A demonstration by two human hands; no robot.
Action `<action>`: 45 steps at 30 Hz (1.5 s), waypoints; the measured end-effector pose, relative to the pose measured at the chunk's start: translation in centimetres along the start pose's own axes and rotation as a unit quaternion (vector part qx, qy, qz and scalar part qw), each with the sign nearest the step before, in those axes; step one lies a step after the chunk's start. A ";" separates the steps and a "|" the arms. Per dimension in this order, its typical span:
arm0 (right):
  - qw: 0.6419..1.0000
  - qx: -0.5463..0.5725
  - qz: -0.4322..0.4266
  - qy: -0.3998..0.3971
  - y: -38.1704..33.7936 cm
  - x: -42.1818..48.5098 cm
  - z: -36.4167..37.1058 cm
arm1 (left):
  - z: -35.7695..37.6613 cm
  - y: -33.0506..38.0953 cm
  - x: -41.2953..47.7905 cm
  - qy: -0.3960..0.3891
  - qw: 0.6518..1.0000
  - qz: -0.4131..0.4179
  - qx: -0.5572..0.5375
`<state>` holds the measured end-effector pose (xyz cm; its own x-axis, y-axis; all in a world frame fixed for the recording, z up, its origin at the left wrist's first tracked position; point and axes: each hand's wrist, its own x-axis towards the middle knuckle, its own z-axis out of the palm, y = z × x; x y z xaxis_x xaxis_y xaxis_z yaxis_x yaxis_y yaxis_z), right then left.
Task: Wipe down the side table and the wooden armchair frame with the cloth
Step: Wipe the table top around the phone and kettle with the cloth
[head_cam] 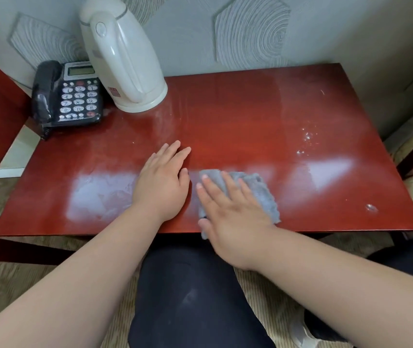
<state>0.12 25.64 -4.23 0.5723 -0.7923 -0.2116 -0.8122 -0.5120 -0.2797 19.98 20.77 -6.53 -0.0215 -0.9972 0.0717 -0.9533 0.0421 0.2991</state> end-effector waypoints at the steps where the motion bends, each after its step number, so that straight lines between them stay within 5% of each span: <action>1: 1.000 -0.004 -0.012 -0.005 -0.6 0.2 0.3 | 0.0 0.0 -0.1 0.000 1.000 0.000 -0.002; 5: 0.999 -0.033 -0.023 0.016 1.7 -1.0 0.6 | -0.1 0.0 -0.2 0.003 1.000 -0.004 -0.010; 11: 0.991 -0.061 0.112 0.044 10.0 -5.5 -1.0 | -0.1 0.9 -0.3 -0.003 1.000 -0.030 -0.007; 15: 0.990 -0.035 0.127 0.046 8.5 -4.7 -1.0 | 0.7 5.2 -0.1 -0.012 0.996 -0.082 -0.012; 20: 0.999 -0.022 0.034 0.017 10.3 -6.6 -1.0 | 2.7 11.7 -0.3 -0.049 0.998 0.021 -0.036; 28: 0.979 -0.038 0.200 0.018 19.1 -11.6 -2.7 | 4.2 13.7 0.4 -0.044 0.998 0.051 0.017; 34: 0.999 -0.018 0.039 0.032 11.9 -7.4 -0.7 | 4.2 13.5 0.7 -0.044 0.997 0.052 0.022; 38: 0.999 -0.008 0.016 0.046 12.6 -6.6 -1.0 | 4.2 13.3 0.9 -0.052 0.998 0.045 0.012; 45: 0.977 -0.037 0.202 0.063 21.3 -10.5 -2.9 | 4.0 13.4 0.9 -0.065 0.996 0.049 0.024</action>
<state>-23.51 22.06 -5.28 0.1889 -0.9666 -0.1730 -0.9775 -0.1682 -0.1274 5.97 20.15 -6.30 -0.1519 -0.9880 -0.0267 -0.9578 0.1405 0.2507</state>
